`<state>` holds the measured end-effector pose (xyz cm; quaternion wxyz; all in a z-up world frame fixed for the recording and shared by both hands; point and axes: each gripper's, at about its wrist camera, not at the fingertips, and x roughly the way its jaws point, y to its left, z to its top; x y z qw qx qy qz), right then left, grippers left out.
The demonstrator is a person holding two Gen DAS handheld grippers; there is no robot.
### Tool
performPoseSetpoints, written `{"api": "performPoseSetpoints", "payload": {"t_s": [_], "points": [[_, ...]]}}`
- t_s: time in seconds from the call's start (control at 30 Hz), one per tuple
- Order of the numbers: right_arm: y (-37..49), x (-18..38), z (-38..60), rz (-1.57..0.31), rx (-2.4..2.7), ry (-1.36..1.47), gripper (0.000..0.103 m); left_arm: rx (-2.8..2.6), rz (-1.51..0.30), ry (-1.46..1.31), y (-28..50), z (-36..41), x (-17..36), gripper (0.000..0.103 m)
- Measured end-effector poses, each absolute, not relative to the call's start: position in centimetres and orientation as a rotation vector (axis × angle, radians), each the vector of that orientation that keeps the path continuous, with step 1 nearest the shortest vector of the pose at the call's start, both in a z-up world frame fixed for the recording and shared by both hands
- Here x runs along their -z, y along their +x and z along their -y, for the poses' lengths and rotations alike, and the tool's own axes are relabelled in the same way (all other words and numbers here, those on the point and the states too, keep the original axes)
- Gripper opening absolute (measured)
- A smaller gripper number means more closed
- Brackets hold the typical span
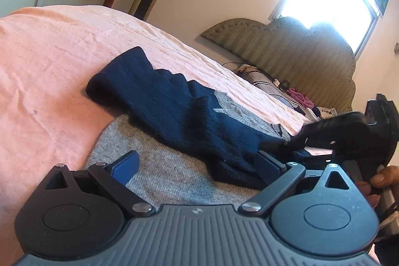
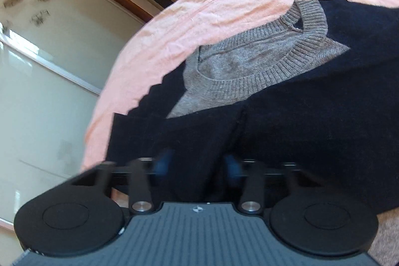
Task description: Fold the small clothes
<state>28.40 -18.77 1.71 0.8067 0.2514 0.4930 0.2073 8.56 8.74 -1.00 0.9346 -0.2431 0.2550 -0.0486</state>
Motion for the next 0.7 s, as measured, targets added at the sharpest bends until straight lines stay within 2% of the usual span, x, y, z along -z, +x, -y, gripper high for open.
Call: {"api": "performPoseSetpoints", "payload": {"t_s": [0.17,0.3,0.47,0.6,0.67,0.7], "points": [[27.4,-5.4,19.2,-0.940,-0.495,0.404,0.013,0.105,-0.516,-0.508,8.3,-8.9,1.0,0.100],[27.7,-8.5,23.3,-0.880,-0.424,0.279,0.013,0.104,-0.517,-0.505,8.3,-8.9,1.0,0.100],[28.5,-7.0,30.1,-0.914,-0.251,0.285,0.013,0.104,-0.518,-0.501,8.3,-8.9,1.0,0.100],[28.3,-4.0,31.4,-0.937,-0.253,0.355,0.014,0.104,-0.519,-0.496,8.3,-8.9,0.9,0.101],[28.3,-3.1,31.4,-0.956,-0.239,0.380,0.025,0.103,-0.521,-0.493,8.2,-8.8,0.8,0.101],[28.2,-3.1,31.5,-0.936,-0.222,0.407,0.042,0.101,-0.516,-0.494,8.0,-8.9,0.7,0.101]]}}
